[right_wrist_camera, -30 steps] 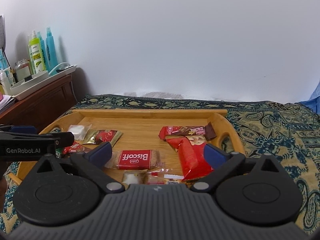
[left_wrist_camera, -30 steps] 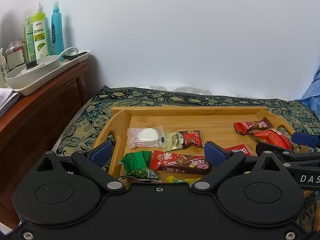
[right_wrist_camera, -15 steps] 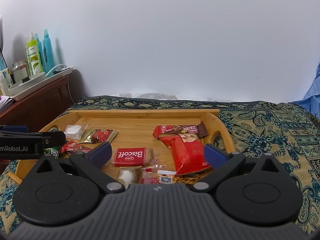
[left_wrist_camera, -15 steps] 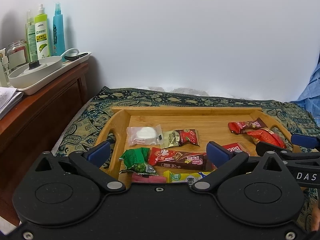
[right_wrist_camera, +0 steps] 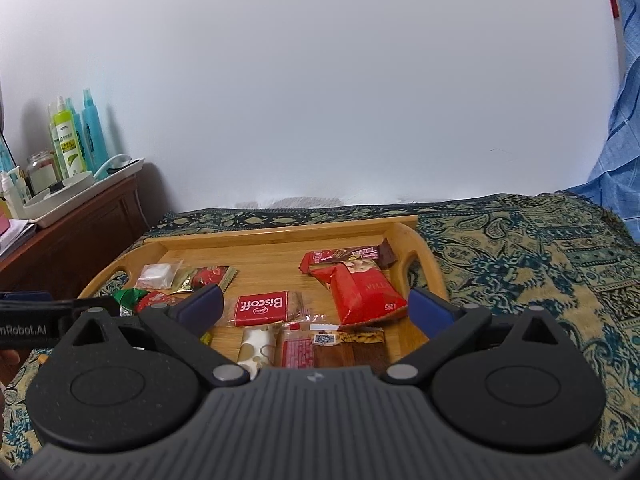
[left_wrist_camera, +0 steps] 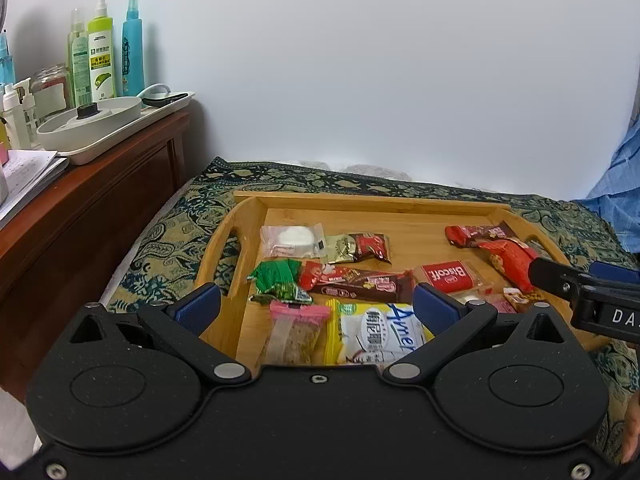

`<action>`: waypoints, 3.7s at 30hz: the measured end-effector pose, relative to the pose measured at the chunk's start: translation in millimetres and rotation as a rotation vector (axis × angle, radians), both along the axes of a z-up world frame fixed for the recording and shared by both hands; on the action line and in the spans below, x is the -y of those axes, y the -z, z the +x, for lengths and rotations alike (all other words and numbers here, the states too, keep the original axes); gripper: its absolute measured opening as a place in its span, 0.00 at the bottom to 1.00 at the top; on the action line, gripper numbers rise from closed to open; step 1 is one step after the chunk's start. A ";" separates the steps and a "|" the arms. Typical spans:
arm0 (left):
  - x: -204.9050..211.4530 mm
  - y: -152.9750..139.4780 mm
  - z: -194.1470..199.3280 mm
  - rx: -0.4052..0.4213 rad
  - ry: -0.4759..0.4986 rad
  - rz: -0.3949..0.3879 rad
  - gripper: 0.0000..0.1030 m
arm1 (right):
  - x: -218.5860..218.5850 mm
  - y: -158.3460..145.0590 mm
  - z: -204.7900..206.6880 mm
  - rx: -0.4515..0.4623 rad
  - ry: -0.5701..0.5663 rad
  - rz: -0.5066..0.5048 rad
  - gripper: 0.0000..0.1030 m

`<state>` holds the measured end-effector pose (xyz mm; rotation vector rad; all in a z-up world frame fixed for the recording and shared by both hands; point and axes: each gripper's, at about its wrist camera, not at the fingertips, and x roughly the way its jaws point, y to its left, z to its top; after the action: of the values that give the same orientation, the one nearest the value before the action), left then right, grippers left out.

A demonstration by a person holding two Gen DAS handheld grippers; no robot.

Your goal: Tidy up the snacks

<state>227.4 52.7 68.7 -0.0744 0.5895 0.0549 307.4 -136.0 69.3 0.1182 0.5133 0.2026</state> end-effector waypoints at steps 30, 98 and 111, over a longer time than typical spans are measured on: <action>6.5 24.1 -120.2 -0.019 -0.011 -0.054 1.00 | -1.3 22.5 -114.0 0.017 0.030 -0.016 1.00; 10.0 74.6 -150.0 -0.079 -0.008 0.002 1.00 | -21.6 68.6 -156.4 -0.037 0.037 -0.181 1.00; 10.1 74.7 -149.9 -0.078 -0.008 0.002 1.00 | -21.5 68.5 -156.5 -0.037 0.037 -0.181 1.00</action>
<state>77.6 42.6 -6.0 -0.0729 0.6675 0.0662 150.9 -114.5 0.8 -0.0451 0.5637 0.1173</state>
